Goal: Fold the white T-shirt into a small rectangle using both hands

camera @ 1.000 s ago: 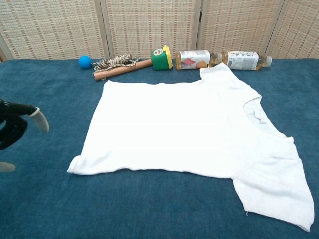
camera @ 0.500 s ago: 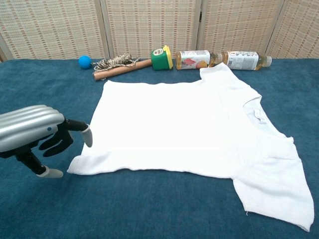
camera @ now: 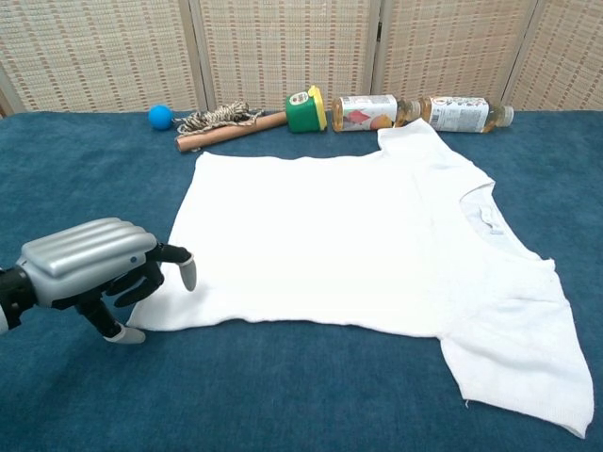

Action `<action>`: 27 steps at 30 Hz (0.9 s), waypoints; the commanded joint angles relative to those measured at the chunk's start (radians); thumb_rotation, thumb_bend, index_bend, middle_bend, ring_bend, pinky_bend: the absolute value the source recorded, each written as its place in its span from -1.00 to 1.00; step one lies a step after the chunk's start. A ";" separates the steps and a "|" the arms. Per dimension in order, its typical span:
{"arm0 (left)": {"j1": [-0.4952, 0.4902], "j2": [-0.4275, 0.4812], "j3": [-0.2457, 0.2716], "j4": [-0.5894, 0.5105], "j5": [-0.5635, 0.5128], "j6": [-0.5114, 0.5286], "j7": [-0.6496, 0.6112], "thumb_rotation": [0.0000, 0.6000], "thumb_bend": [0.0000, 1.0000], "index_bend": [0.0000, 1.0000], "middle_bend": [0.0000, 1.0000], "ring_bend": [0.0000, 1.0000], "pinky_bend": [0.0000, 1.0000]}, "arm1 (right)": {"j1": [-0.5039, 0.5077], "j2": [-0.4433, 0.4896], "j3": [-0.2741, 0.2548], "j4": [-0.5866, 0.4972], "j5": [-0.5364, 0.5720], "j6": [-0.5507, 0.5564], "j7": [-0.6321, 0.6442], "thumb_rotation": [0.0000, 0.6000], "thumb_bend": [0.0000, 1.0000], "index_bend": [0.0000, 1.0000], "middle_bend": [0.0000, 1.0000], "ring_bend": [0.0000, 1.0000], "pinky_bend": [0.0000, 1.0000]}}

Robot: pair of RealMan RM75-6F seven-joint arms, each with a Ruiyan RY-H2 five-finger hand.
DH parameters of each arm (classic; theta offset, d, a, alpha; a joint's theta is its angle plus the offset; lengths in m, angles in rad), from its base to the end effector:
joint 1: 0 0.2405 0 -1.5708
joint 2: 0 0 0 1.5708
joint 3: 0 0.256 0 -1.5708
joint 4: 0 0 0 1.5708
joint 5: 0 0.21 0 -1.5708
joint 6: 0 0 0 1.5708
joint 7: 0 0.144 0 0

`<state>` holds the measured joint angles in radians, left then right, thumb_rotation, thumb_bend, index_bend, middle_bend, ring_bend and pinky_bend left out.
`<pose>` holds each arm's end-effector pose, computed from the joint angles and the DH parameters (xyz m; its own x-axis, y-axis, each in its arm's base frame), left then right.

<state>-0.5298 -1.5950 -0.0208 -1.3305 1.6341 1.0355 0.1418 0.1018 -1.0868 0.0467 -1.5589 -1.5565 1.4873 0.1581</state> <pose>-0.2014 0.2678 -0.0416 0.5450 0.2354 0.8047 0.7421 -0.5821 -0.3323 -0.3135 -0.1865 0.1715 0.3317 -0.0003 0.9434 -0.9407 -0.0755 0.3308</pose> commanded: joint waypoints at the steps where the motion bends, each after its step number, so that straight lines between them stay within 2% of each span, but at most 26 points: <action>1: -0.008 -0.017 -0.003 0.020 -0.010 0.004 0.000 1.00 -0.89 -0.18 0.73 0.62 0.86 | -0.001 0.000 0.000 0.001 0.001 0.000 0.001 1.00 -0.18 -0.58 -0.27 -0.32 -0.20; 8: -0.021 -0.047 -0.008 0.056 -0.023 0.019 0.008 1.00 -0.89 -0.15 0.73 0.62 0.86 | -0.005 0.000 -0.001 0.007 0.005 0.001 0.007 1.00 -0.18 -0.58 -0.27 -0.32 -0.20; 11: -0.026 -0.053 -0.007 0.068 -0.023 0.026 -0.006 1.00 -0.84 -0.13 0.73 0.62 0.86 | -0.007 0.000 0.000 0.011 0.007 0.003 0.012 1.00 -0.18 -0.58 -0.27 -0.31 -0.20; 18: -0.042 -0.049 0.005 0.071 -0.026 0.017 -0.034 1.00 -0.50 -0.07 0.73 0.63 0.86 | -0.010 -0.003 0.000 0.019 0.007 0.006 0.019 1.00 -0.18 -0.58 -0.26 -0.30 -0.20; 27: -0.057 -0.045 0.015 0.067 -0.038 0.003 -0.042 1.00 -0.20 0.00 0.74 0.63 0.87 | -0.008 -0.005 0.000 0.022 0.007 -0.003 0.019 1.00 -0.18 -0.58 -0.25 -0.28 -0.20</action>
<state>-0.5854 -1.6401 -0.0064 -1.2632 1.5976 1.0401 0.0999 0.0939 -1.0921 0.0465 -1.5374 -1.5491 1.4847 0.1772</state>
